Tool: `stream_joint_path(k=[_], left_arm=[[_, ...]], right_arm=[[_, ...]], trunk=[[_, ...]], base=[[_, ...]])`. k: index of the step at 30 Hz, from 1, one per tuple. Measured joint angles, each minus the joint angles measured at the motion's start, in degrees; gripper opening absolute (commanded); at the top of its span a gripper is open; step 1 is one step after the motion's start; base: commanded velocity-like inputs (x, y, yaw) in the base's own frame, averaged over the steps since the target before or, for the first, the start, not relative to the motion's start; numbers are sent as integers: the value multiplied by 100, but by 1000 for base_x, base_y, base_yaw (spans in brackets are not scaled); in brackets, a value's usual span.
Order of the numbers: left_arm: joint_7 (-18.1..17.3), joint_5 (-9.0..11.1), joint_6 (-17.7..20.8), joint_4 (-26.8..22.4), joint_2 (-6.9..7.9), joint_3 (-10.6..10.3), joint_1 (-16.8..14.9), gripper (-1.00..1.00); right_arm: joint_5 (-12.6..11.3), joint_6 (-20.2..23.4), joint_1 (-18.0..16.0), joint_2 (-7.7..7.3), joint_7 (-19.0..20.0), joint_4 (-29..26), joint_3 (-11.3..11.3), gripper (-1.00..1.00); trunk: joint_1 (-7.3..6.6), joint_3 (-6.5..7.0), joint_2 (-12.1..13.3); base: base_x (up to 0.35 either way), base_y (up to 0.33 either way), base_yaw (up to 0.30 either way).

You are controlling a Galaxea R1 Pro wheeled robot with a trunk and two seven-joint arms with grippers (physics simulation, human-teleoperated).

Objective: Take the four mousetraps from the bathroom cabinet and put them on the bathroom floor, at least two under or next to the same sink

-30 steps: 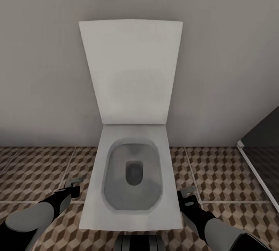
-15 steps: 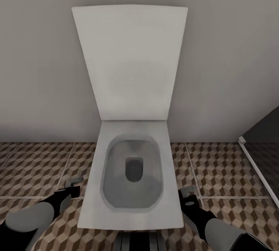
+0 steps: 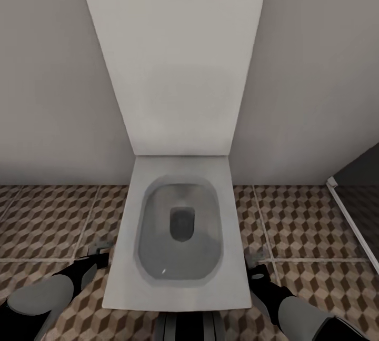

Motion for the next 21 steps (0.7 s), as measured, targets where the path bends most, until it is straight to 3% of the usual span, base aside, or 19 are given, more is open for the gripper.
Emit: stream_joint_path(k=[21], left_arm=[[-1,0,-8,0,-16,-1,0,-100]], right_arm=[[-13,-145,-60,-21,-254,9,-32,-100]], trunk=[[51,-444,-27]], base=[[0,0,0]])
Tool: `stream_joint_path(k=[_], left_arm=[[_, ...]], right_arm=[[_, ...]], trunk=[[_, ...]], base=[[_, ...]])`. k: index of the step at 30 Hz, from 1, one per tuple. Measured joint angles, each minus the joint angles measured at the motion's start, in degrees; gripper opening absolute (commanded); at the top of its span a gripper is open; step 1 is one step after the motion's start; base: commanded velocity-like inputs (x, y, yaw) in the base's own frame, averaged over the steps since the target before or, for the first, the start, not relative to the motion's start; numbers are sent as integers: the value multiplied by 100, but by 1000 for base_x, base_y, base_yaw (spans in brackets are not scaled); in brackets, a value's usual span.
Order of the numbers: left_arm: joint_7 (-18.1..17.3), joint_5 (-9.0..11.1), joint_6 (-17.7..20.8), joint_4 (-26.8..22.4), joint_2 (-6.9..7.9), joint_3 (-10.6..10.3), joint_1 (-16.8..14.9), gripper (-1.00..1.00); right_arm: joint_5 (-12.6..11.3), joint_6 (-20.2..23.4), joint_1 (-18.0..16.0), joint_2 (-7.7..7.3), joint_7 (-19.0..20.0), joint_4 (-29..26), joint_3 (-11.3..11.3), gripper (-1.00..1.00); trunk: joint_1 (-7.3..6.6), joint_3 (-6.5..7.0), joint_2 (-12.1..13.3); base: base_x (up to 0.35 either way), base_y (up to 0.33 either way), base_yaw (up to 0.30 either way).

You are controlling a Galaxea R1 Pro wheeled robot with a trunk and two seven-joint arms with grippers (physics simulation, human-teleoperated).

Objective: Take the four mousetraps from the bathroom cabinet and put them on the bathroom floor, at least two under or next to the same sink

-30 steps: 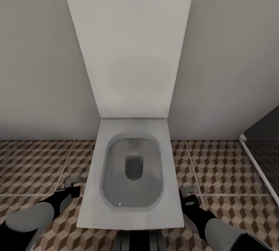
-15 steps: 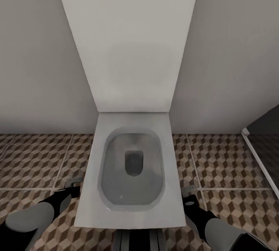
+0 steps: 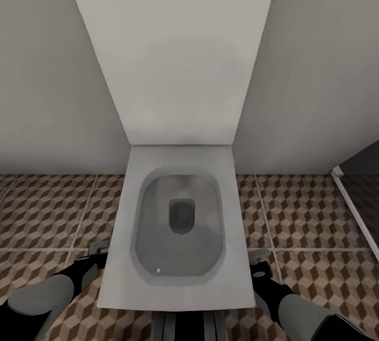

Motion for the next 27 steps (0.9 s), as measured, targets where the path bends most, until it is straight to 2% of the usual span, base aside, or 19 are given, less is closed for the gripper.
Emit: stream_joint_path(k=[7,27], left_arm=[[5,0,-2,0,7,0,0,-100],[5,0,0,0,16,0,0,-100]], right_arm=[[5,-147,-2,-35,-158,9,0,-100],[23,-157,-11,-37,-145,18,8,-100]], trunk=[[0,0,0],[0,0,0]], base=[[0,0,0],[0,0,0]])
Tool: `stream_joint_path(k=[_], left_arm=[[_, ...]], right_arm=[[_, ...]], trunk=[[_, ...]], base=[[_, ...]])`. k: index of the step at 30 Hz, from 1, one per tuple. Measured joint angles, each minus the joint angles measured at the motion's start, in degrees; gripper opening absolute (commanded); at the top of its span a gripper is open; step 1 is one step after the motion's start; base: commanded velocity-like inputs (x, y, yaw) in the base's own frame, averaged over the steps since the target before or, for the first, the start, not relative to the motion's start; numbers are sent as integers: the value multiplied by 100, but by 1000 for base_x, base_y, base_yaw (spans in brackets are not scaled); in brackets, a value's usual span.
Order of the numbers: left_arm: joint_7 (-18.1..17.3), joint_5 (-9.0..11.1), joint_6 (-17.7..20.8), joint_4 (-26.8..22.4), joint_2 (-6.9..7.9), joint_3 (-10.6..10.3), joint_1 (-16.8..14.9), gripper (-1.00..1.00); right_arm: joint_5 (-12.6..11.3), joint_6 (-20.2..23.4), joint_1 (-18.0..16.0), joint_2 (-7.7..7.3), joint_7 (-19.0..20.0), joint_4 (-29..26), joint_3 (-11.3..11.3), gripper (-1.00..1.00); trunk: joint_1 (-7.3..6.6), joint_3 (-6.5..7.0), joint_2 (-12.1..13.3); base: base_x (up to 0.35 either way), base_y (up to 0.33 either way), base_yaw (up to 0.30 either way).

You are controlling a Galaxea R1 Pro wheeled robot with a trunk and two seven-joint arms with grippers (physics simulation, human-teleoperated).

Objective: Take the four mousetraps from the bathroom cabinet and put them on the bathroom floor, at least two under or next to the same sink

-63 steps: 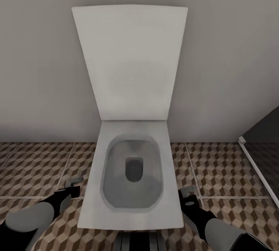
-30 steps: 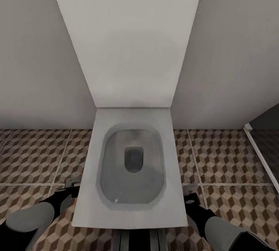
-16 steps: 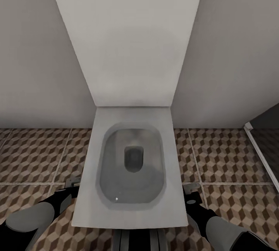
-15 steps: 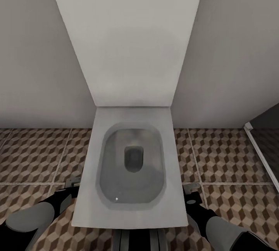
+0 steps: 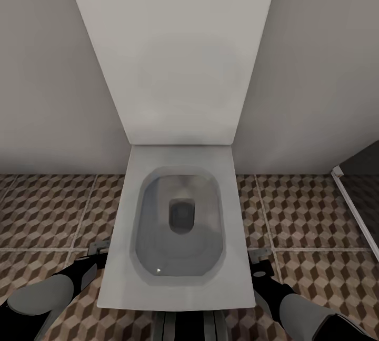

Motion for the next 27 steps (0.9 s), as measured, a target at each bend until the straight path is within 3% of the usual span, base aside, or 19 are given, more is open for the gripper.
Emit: stream_joint_path(k=[8,11,17,27], left_arm=[[0,0,0,0,0,1,0,-100],[0,0,0,0,0,1,0,-100],[0,0,-7,0,-7,0,0,-100],[0,0,-9,0,-9,1,0,-100]], right_arm=[[14,-33,1,12,2,-33,1,-100],[36,-146,1,12,-10,-33,3,-100],[34,-453,-11,-30,-44,-23,5,-100],[0,-488,-211,-20,-410,36,6,-100]], trunk=[[5,-44,-2],[13,-110,-6],[13,-111,-7],[18,-154,-9]], base=[[0,0,0],[0,0,0],[0,0,0],[0,0,0]])
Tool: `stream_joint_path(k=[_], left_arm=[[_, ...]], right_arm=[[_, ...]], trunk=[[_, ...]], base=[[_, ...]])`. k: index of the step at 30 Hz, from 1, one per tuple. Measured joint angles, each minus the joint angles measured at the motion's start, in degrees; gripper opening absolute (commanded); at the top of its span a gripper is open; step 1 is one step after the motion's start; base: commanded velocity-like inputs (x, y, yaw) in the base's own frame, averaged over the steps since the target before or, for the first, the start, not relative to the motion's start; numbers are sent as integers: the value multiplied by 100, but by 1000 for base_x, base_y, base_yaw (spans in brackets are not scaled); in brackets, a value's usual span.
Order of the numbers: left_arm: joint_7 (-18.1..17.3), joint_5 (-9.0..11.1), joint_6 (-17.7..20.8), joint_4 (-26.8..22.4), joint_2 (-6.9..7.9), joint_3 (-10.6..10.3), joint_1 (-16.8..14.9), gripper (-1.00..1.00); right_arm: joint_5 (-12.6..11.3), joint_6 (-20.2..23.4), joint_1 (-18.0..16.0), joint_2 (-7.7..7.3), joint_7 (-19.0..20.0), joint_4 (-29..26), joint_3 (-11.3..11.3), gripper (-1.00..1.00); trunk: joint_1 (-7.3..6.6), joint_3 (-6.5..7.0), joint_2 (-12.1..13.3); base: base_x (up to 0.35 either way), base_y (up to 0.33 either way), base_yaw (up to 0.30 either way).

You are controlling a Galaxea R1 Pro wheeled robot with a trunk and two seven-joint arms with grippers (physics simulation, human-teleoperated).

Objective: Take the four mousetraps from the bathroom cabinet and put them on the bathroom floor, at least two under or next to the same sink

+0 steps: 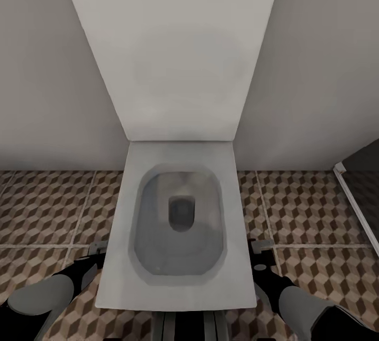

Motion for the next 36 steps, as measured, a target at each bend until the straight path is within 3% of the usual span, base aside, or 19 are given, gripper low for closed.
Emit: stream_joint_path(k=[10,36], left_arm=[[0,0,2,0,-3,0,0,-100],[-6,6,-24,20,1,-48,-3,-100]], right_arm=[[8,0,-8,-9,-13,0,0,-100],[67,-18,-9,-17,-9,-33,-4,-100]], trunk=[[26,-222,-13],[33,-310,-20]], base=[[0,0,0],[0,0,0]])
